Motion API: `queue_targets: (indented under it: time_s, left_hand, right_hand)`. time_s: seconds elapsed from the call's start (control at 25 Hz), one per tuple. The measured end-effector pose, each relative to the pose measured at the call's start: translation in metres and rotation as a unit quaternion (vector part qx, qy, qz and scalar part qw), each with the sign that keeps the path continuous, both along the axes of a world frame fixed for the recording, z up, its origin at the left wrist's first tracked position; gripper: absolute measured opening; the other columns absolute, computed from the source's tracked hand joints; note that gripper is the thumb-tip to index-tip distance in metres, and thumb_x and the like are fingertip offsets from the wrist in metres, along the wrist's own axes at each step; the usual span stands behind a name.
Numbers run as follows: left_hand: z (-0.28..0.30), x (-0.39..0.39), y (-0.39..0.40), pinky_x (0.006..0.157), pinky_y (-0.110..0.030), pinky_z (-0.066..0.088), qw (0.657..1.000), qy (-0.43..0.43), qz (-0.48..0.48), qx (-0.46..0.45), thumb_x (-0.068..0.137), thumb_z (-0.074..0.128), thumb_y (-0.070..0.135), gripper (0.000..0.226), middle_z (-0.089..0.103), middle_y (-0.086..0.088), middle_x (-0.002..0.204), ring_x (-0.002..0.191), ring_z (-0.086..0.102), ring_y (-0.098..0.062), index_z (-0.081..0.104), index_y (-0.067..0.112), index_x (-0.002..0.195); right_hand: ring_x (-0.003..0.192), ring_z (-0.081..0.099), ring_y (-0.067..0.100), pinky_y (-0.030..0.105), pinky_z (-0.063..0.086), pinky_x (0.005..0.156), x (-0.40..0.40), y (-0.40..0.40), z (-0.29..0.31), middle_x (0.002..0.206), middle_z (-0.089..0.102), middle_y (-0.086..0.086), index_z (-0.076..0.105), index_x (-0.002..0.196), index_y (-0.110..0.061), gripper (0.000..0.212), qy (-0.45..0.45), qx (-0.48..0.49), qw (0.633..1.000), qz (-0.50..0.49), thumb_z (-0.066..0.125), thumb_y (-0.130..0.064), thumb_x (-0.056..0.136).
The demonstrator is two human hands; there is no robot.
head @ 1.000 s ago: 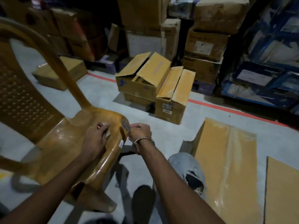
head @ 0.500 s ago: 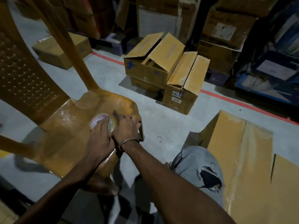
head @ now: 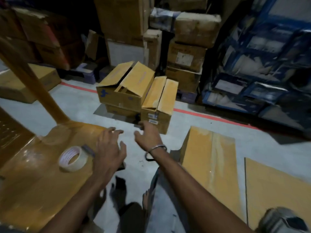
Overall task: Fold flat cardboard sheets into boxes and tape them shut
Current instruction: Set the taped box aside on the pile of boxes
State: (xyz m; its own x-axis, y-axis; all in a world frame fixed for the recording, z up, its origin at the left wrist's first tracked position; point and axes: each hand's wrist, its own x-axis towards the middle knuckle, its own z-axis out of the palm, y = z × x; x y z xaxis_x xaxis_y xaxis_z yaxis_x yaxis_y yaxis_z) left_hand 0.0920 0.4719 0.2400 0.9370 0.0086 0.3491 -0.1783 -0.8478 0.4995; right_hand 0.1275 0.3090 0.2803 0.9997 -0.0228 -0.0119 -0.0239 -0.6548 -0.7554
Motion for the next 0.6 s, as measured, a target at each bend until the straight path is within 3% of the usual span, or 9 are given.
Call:
queue_targets:
  time_s: [0.2, 0.32, 0.44, 0.6]
  left_hand:
    - [0.043, 0.012, -0.132, 0.097, -0.048, 0.048, 0.991, 0.047, -0.123, 0.008, 0.092, 0.053, 0.036, 0.04, 0.058, -0.009, 0.125, 0.119, 0.051, -0.033, 0.063, 0.019, 0.127]
    - [0.041, 0.014, -0.21, 0.098, -0.043, 0.044, 0.972, 0.086, -0.206, 0.072, 0.097, 0.057, 0.04, 0.04, 0.056, -0.003, 0.127, 0.122, 0.05, -0.028, 0.058, 0.024, 0.133]
    - [0.021, 0.011, -0.271, 0.099, -0.043, 0.044, 0.949, 0.15, -0.245, 0.133, 0.097, 0.057, 0.046, 0.043, 0.055, -0.004, 0.131, 0.125, 0.051, -0.027, 0.056, 0.026, 0.136]
    - [-0.044, -0.003, -0.307, 0.102, -0.044, 0.047, 0.928, 0.272, -0.211, 0.138, 0.097, 0.059, 0.049, 0.058, 0.05, -0.01, 0.14, 0.129, 0.05, -0.031, 0.045, 0.022, 0.146]
  right_hand:
    - [0.117, 0.066, 0.024, 0.033, 0.051, 0.094, -0.043, -0.176, 0.001, 0.124, 0.071, 0.008, 0.063, 0.132, -0.016, 0.04, 0.045, -0.063, 0.99, -0.12, 0.067, -0.03, 0.095]
    - [0.114, 0.067, 0.02, 0.033, 0.053, 0.095, -0.082, -0.257, -0.017, 0.124, 0.072, 0.005, 0.065, 0.129, -0.018, 0.038, 0.082, -0.072, 0.977, -0.18, 0.068, -0.032, 0.095]
    - [0.112, 0.067, 0.019, 0.03, 0.051, 0.093, -0.116, -0.316, -0.037, 0.123, 0.072, 0.004, 0.067, 0.128, -0.016, 0.035, 0.102, -0.068, 0.966, -0.227, 0.068, -0.03, 0.095]
    - [0.11, 0.067, 0.019, 0.03, 0.052, 0.091, -0.145, -0.369, -0.087, 0.124, 0.072, 0.006, 0.067, 0.127, -0.015, 0.034, 0.135, -0.04, 0.952, -0.271, 0.068, -0.028, 0.096]
